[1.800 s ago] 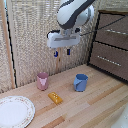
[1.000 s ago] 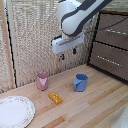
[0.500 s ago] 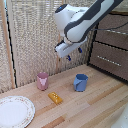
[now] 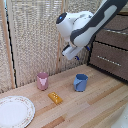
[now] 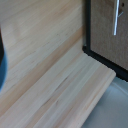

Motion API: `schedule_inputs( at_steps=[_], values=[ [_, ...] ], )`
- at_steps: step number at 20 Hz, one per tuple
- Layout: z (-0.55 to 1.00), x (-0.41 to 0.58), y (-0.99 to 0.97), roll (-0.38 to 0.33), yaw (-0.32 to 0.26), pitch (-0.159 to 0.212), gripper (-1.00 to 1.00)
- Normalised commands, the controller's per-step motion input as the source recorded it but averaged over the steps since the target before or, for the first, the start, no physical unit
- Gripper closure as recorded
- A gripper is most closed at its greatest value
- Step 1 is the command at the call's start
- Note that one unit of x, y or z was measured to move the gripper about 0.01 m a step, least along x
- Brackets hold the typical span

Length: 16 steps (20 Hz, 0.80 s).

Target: Please adjust your gripper to match the height of the lower drawer handle. Progress your gripper onward until it happens to touch the drawer handle. Now, firmly take hold of it with your gripper, then steadily retract it to swing the drawer wide open.

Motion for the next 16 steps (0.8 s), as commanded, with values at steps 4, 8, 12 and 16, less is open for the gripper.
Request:
schedule_inputs(
  at_steps=[4,8,12,16],
  values=[
    [-0.01,0.0,-0.65,-0.213,0.073,0.0,-1.0],
    [-0.13,0.034,-0.47,-0.251,0.133,-0.004,-1.0],
    [-0.28,0.117,-0.32,-0.266,0.188,0.003,-1.0],
    [-0.36,0.096,-0.33,-0.281,0.179,0.031,-1.0]
  ],
)
